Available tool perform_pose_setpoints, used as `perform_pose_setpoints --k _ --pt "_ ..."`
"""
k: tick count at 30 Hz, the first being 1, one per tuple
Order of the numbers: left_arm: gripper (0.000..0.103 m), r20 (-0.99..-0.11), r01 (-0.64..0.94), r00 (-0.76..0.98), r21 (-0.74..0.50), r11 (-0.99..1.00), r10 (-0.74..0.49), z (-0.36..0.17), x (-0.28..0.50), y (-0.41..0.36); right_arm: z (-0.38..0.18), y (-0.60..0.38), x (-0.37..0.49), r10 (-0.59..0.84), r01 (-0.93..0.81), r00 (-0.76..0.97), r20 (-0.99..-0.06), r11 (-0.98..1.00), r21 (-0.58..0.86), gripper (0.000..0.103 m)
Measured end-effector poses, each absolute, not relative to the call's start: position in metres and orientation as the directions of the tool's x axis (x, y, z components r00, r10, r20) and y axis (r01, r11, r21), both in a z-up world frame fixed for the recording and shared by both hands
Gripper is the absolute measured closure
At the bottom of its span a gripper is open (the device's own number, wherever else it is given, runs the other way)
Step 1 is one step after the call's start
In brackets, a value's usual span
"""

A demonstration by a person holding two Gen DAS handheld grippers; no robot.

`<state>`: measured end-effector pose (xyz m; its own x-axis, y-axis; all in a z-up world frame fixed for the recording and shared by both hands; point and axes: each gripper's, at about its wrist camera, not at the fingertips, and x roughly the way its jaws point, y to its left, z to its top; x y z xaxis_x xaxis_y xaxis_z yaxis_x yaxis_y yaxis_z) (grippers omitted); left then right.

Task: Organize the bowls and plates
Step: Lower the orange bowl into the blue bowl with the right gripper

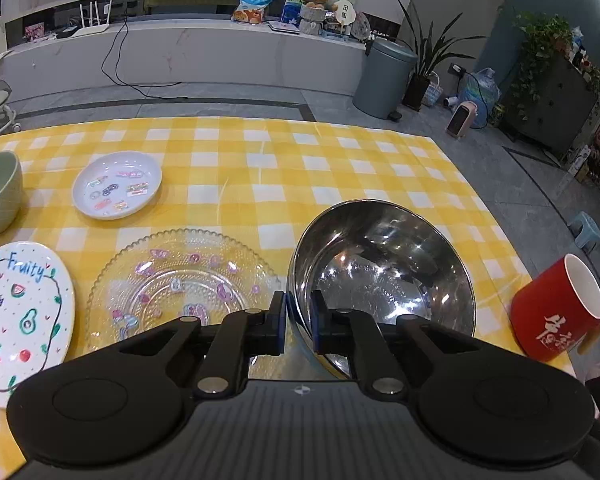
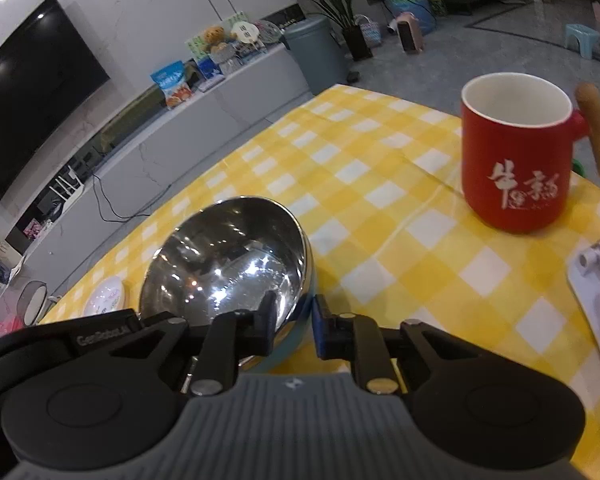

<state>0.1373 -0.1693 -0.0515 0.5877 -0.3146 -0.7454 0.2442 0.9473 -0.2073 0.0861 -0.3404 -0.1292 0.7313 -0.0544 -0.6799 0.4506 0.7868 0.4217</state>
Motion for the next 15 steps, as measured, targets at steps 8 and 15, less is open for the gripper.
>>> perform_pose_setpoints --k 8,15 --pt "0.091 -0.750 0.217 0.586 -0.219 0.951 -0.306 -0.028 0.114 -0.152 -0.102 -0.331 0.069 -0.053 0.429 0.728 -0.684 0.813 0.393 0.091" --pt "0.092 -0.758 0.135 0.594 -0.235 0.963 -0.269 0.007 0.082 -0.111 -0.070 -0.306 0.041 0.039 0.342 0.739 -0.672 0.839 0.424 0.091"
